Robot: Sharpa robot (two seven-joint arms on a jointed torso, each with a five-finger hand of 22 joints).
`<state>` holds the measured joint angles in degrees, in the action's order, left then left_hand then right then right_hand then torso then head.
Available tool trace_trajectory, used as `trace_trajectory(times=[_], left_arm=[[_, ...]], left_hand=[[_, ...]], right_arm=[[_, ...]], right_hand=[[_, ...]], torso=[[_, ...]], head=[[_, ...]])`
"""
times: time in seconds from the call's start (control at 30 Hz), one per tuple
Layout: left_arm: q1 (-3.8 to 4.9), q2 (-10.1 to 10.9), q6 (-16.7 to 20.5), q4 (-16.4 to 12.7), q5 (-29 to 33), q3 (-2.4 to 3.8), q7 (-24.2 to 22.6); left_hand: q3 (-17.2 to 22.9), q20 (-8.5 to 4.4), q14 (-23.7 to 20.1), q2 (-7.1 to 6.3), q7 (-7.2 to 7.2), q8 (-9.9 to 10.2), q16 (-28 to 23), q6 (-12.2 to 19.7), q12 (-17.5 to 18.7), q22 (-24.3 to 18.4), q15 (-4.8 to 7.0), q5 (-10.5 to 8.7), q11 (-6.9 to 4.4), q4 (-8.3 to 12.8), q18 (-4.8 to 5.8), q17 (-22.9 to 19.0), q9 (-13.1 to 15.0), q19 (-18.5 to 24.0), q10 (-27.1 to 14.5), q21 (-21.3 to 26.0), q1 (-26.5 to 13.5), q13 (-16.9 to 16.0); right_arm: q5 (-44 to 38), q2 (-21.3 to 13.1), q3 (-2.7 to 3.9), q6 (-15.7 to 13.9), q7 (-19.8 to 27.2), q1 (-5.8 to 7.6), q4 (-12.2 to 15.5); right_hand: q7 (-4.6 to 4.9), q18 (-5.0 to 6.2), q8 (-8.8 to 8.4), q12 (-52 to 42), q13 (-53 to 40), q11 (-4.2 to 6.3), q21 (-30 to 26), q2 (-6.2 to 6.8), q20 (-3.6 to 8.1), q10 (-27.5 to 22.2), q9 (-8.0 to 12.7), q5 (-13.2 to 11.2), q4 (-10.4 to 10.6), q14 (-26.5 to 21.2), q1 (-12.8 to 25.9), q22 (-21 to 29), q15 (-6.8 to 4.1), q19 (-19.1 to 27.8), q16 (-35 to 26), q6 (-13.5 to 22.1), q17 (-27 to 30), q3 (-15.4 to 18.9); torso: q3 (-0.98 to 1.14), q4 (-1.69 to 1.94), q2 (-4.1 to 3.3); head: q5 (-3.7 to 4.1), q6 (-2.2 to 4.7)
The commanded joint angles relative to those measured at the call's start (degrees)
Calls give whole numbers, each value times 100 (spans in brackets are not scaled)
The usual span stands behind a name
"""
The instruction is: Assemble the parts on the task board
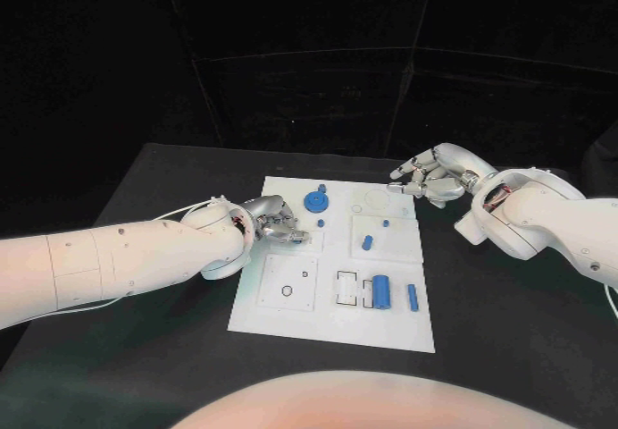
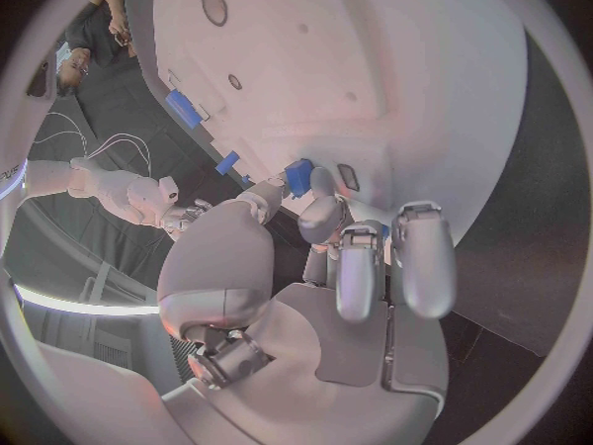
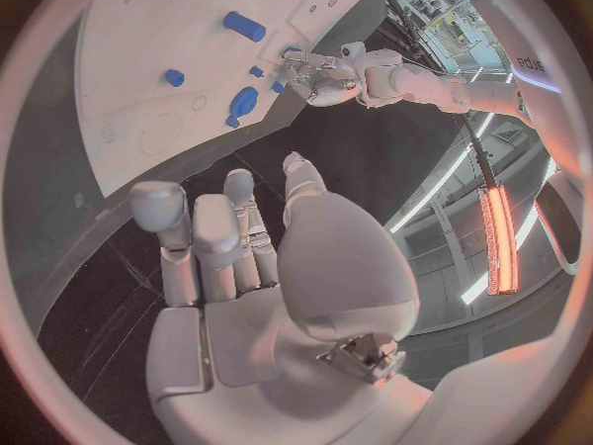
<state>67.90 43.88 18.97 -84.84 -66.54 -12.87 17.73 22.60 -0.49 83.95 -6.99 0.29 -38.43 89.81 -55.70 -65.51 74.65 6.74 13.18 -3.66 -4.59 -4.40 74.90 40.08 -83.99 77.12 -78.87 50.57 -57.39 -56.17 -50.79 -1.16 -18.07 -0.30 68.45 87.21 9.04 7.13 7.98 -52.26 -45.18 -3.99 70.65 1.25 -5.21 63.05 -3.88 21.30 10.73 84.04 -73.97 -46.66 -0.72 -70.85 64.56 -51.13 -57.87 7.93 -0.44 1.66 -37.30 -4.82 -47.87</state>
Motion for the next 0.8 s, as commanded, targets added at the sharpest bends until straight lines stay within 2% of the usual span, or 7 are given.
trace_trajectory(times=[0.03,0.27,0.8], left_arm=[[6,-7,43,-8,66,3,-6],[9,0,35,-1,75,4,-7],[23,-12,25,10,114,7,-9]], left_hand=[[-20,-8,605,2,-13,-30,19,-42,-37,7,10,9,1,-29,111,1510,-7,-147,34,-31,-68,-9],[-49,-8,605,11,-16,-37,19,-50,-59,30,12,9,-1,-64,116,1510,-9,-155,48,-46,-89,-33],[-69,-10,605,56,-26,-51,19,-69,-111,91,15,11,-9,-114,128,1510,-10,-174,80,-88,-103,-94]], right_arm=[[20,8,3,20,50,10,1],[24,6,3,21,46,9,-2],[25,25,3,29,47,9,-19]], right_hand=[[1,69,23,27,3,2,-31,4,-15,-56,-2,31,35,-28,53,5,2,38,-19,42,8,15],[1,70,25,28,8,1,-35,1,-15,-59,-2,39,46,-28,60,9,3,38,-22,44,10,21],[1,69,26,26,8,1,-35,-1,-15,-59,-2,44,53,-27,65,7,3,37,-19,45,4,26]], torso=[[2,-3,-5],[7,-1,1],[2,-1,-2]], head=[[2,-2],[12,-1],[31,9]])
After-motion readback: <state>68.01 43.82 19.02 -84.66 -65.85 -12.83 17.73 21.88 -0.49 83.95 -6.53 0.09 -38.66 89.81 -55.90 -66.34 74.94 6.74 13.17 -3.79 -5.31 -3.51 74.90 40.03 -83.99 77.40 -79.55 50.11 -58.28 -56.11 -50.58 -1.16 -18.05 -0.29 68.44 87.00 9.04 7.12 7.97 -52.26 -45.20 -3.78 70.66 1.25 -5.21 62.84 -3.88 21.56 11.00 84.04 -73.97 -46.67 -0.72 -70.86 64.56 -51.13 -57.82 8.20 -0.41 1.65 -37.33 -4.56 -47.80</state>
